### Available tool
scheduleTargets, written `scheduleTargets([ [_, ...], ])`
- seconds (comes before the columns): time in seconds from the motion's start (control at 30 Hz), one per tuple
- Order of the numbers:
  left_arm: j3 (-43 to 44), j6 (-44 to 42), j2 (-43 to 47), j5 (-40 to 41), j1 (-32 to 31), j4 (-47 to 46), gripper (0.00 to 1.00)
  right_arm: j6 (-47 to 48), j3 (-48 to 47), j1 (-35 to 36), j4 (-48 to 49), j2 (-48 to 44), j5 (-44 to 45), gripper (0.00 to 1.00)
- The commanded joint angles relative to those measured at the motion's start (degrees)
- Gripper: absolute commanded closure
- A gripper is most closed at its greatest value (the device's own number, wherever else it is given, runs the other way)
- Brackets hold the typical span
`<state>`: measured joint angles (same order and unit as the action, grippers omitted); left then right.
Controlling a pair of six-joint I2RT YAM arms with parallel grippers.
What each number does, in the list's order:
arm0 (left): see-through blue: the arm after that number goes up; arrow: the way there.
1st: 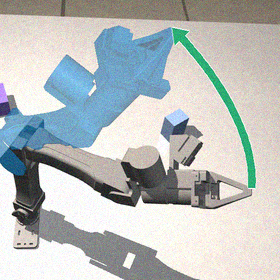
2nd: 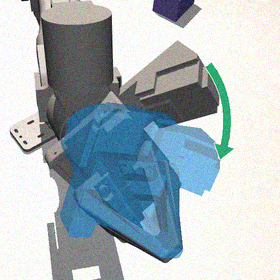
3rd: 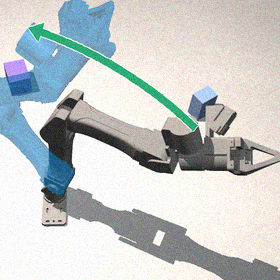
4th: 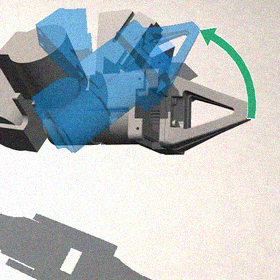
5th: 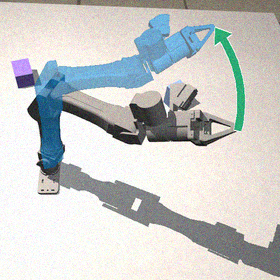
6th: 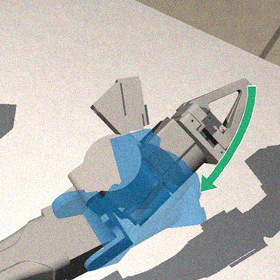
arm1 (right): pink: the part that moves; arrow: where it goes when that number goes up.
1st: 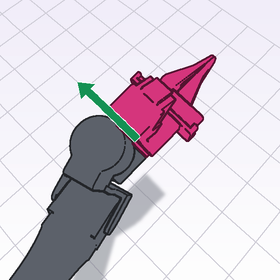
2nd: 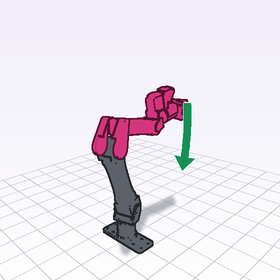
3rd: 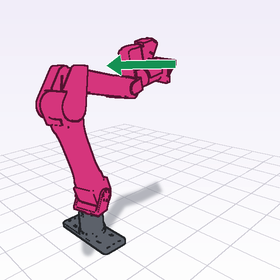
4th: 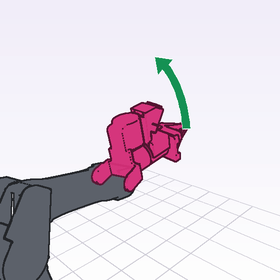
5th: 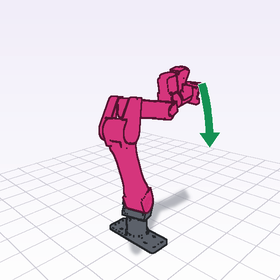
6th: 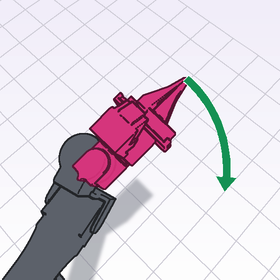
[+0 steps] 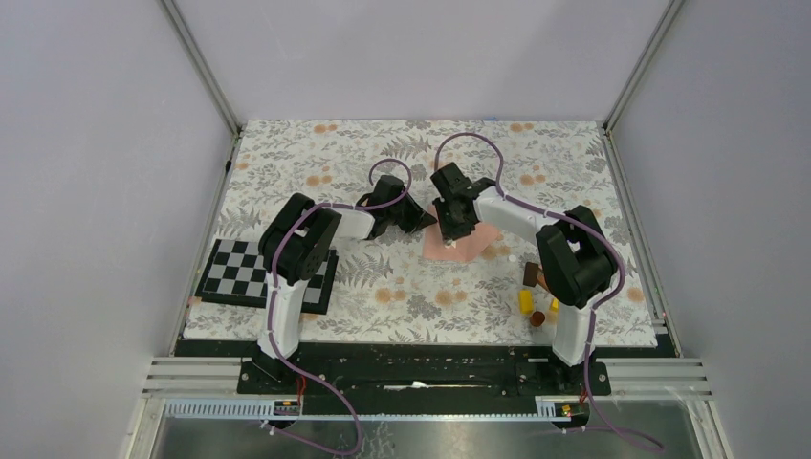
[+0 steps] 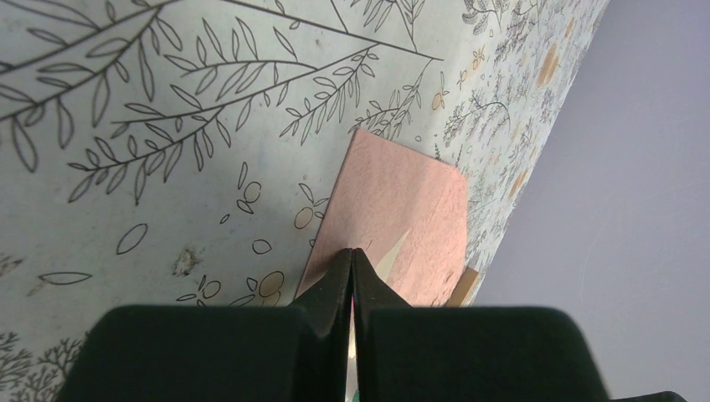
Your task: Place the letter into the envelope and seal it
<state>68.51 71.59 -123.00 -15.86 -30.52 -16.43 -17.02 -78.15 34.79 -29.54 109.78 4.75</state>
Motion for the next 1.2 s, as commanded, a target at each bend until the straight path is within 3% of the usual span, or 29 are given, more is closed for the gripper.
scheduleTargets([
  [0.0, -1.9, -4.2, -2.5, 8.4, 1.6, 8.4, 1.0, -3.3, -2.0, -2.2, -0.6, -5.3, -4.5, 1.0],
  [0.37, -0.7, -7.6, -1.7, 10.3, 1.5, 8.3, 1.0, -7.2, 0.3, -8.5, 4.2, -13.0, -14.9, 1.0],
  [0.6, 3.0, -14.5, 5.3, 9.3, 0.1, 0.4, 1.0, -9.0, -0.7, -12.4, 3.1, -18.3, -17.1, 1.0],
  [0.77, 0.9, -21.6, 16.2, 13.5, -2.0, -4.0, 0.64, -9.8, -3.3, -13.8, -0.8, -22.4, -15.7, 1.0],
  [0.87, -4.0, -26.1, 22.5, 13.1, -2.1, -8.2, 0.49, -9.9, -3.7, -14.0, -2.4, -24.5, -15.5, 1.0],
  [1.1, -10.2, -47.9, 32.9, 1.8, -3.2, -14.0, 0.25, -8.8, -5.6, -14.0, -6.9, -28.1, -17.3, 1.0],
  [1.17, -14.6, -54.0, 37.1, -1.4, -3.9, -20.4, 0.22, -8.2, -6.5, -14.0, -8.8, -29.1, -17.9, 1.0],
])
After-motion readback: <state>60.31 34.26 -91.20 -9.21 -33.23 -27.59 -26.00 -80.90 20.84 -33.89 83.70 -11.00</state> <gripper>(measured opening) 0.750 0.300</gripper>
